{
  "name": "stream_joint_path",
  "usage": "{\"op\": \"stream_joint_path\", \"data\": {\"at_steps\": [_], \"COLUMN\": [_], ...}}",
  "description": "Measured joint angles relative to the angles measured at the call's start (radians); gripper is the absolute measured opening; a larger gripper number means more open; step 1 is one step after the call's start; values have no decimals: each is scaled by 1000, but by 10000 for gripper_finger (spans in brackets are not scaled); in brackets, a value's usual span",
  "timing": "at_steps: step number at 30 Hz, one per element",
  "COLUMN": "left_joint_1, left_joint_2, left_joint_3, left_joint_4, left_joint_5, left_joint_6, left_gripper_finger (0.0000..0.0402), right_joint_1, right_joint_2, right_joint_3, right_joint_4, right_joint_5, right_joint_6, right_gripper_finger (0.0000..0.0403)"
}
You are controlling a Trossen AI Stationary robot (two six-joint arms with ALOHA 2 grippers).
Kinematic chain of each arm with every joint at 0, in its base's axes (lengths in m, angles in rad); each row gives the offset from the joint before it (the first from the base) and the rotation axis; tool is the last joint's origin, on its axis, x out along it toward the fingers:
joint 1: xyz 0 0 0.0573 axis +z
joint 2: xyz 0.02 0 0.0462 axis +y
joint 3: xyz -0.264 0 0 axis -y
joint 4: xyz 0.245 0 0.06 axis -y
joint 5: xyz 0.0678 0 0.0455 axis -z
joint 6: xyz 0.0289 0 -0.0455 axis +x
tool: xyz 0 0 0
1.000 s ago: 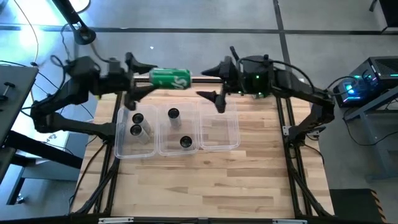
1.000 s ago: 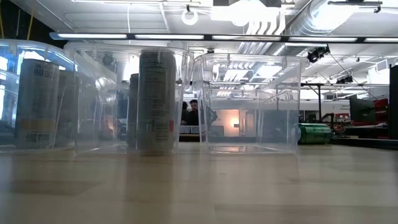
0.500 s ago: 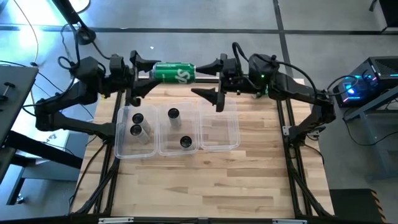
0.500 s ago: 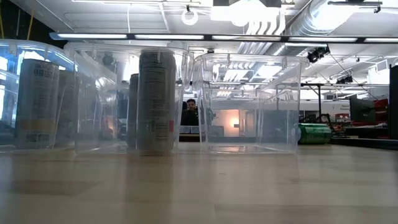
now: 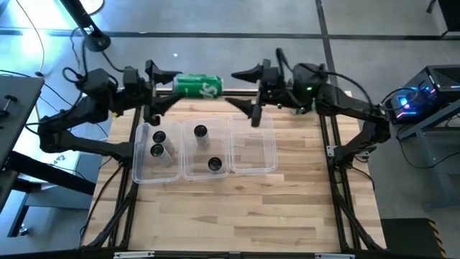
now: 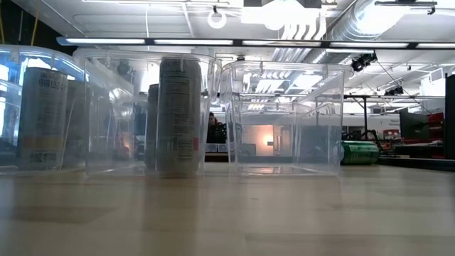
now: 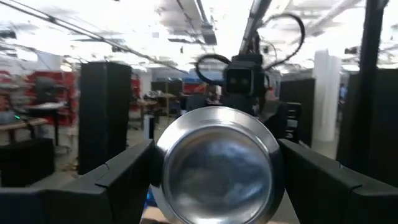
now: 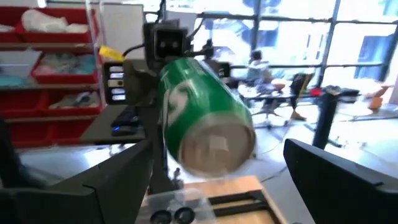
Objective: Sort soda cans
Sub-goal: Put the green soda can into the right transparent container
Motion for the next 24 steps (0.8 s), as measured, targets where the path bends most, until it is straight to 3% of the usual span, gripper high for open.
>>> {"op": "stream_joint_path", "data": {"at_steps": [16,24], "left_joint_1": [4,4], "left_joint_2": [75,117], "left_joint_3": [3,3], "left_joint_4": [47,134], "left_joint_5": [-5,111], "left_joint_6": [-1,-49], "left_gripper_finger": [294,294], "right_joint_1": [-19,-39], "right_joint_2": [18,34], "right_joint_3": [2,2], "right_joint_4": [-53,-39], "right_joint_5": [-8,-91], "right_joint_6": [-7,6], "right_gripper_finger": [353,354]}}
